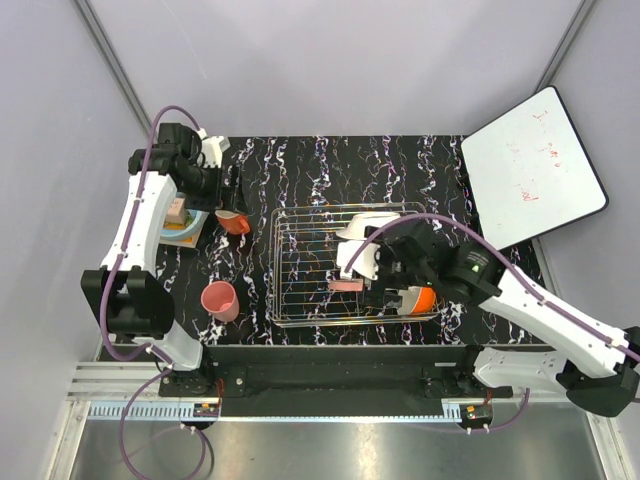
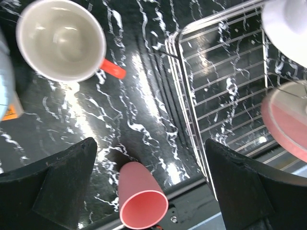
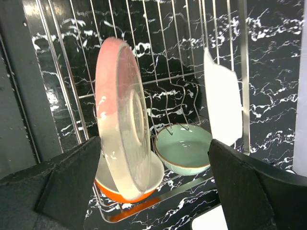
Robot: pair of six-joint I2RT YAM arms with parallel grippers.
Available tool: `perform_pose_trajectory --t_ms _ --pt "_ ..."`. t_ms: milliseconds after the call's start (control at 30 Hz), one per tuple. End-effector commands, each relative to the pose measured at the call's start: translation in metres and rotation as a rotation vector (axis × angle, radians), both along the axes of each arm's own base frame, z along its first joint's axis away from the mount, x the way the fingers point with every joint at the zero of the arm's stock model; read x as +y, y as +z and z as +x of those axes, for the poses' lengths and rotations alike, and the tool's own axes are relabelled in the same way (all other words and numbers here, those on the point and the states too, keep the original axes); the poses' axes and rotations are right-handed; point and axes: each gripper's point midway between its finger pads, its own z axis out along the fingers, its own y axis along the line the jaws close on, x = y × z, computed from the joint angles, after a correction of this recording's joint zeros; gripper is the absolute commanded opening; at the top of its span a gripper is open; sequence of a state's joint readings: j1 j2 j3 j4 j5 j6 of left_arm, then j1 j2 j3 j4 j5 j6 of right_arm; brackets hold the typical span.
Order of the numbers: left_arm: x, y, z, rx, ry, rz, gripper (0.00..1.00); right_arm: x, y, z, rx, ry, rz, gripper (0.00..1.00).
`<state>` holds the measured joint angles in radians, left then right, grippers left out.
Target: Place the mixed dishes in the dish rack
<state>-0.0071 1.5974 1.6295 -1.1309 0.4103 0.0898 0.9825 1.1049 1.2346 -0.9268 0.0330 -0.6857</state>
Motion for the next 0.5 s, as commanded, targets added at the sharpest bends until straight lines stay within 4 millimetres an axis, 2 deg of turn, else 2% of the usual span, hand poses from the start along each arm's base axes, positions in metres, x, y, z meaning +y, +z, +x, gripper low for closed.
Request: perform_pose_trajectory --t_ms 0,67,133,200,233,267,367,400,433,467 --pt "0.014 0.017 0.024 -0.107 0.03 0.069 0.99 -0.007 0.022 -0.012 0.035 -0.054 0.052 0.99" --pt "0.019 0.013 0.029 -0.107 0.043 0.092 0.99 -0.006 0.033 -0.009 0.025 -0.087 0.079 1.0" --pt "0.03 0.007 0.033 -0.096 0.072 0.105 0.99 -0.002 0.049 0.005 0.013 -0.22 0.159 1.0" --pt "0.038 0.003 0.038 -0.094 0.093 0.108 0.99 0.001 0.08 0.028 -0.024 -0.431 0.318 1.0" --pt "0.039 0.001 0.041 -0.094 0.098 0.1 0.99 0.008 0.083 0.034 -0.017 -0.458 0.337 1.0" --pt "0.038 -0.001 0.041 -0.094 0.098 0.089 0.99 0.015 0.101 0.038 -0.018 -0.474 0.394 1.0" --pt "0.028 -0.014 0.044 -0.09 0.058 0.066 0.99 0.054 0.11 0.037 0.096 -0.443 0.495 1.0" --pt "0.026 -0.023 0.045 -0.081 0.035 0.085 0.99 0.075 0.119 0.032 0.143 -0.376 0.571 1.0" --pt "0.021 -0.027 0.048 -0.087 0.01 0.104 0.99 0.081 0.11 0.034 0.159 -0.381 0.59 1.0" --pt "0.019 -0.032 0.049 -0.086 0.0 0.14 0.99 0.089 0.123 0.043 0.151 -0.415 0.686 1.0"
